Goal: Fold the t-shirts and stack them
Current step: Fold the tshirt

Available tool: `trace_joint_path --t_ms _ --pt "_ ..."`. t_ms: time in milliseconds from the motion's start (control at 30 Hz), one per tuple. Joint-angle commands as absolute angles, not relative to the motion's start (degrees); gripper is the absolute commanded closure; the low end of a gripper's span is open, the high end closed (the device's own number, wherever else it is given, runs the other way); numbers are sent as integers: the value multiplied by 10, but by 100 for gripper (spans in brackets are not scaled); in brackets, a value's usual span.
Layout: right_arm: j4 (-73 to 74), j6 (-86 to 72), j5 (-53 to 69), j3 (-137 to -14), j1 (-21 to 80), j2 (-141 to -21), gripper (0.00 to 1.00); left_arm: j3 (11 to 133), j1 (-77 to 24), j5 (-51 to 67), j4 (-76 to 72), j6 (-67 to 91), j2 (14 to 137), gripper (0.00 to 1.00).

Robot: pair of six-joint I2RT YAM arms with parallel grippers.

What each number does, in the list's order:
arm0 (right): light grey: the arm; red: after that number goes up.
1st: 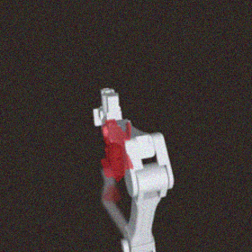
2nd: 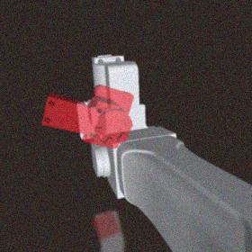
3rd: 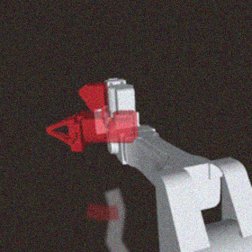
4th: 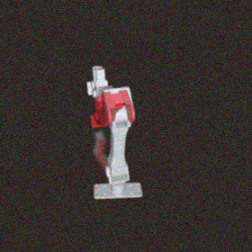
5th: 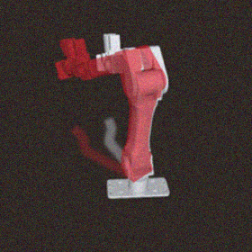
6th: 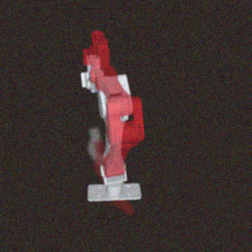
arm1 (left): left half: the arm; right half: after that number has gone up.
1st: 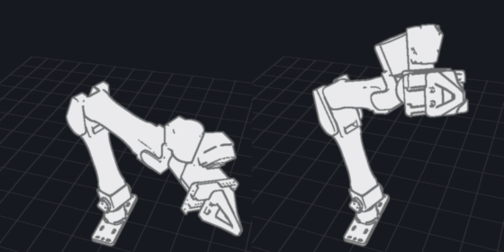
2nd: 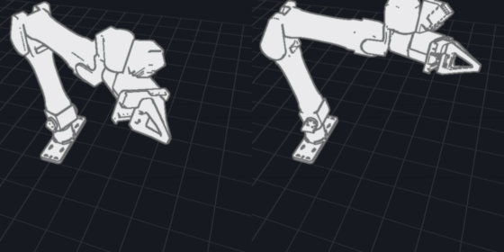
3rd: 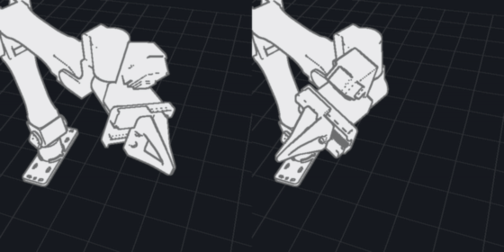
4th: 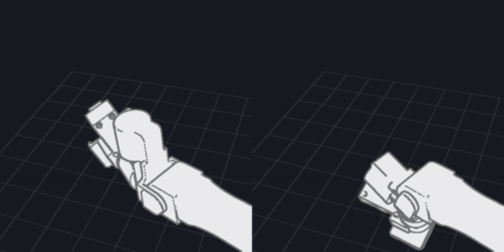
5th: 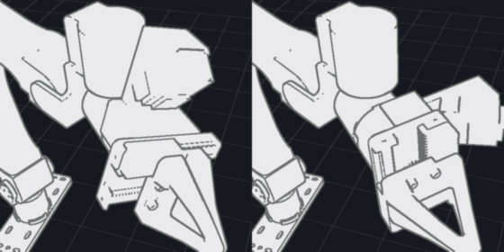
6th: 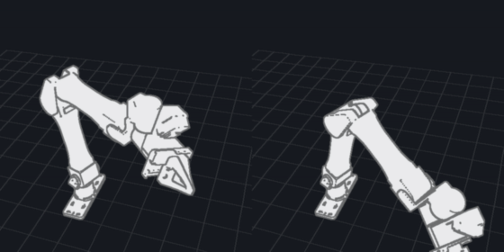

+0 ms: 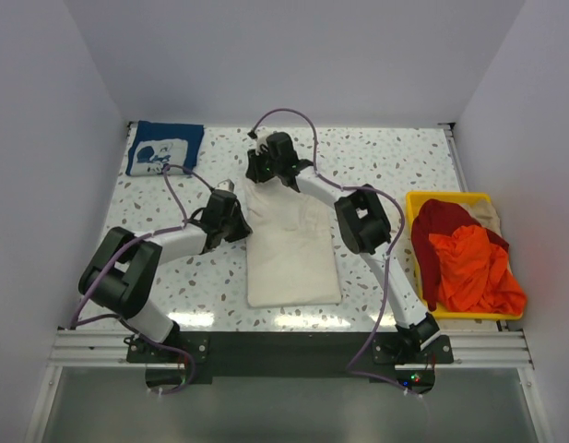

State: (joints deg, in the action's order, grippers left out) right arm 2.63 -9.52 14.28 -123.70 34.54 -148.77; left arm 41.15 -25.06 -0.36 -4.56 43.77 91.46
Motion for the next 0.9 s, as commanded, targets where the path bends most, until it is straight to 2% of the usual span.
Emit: trace_joint_path --t_ms 0,100,367,733,867 --pt "31 -71 125 -1235 345 -1442 75 433 -246 -14 -53 425 918 95" --pt "25 -72 109 -1230 345 -1434 80 432 -246 -13 -52 425 923 100" --pt "-27 -84 35 -1201 345 -1386 86 421 -247 -4 -55 425 932 100" --pt "-33 -88 2 -1189 345 -1382 87 416 -246 -4 -59 425 928 100" --pt "-26 -88 -10 -1182 345 -1385 84 418 -247 -3 -60 427 926 100"
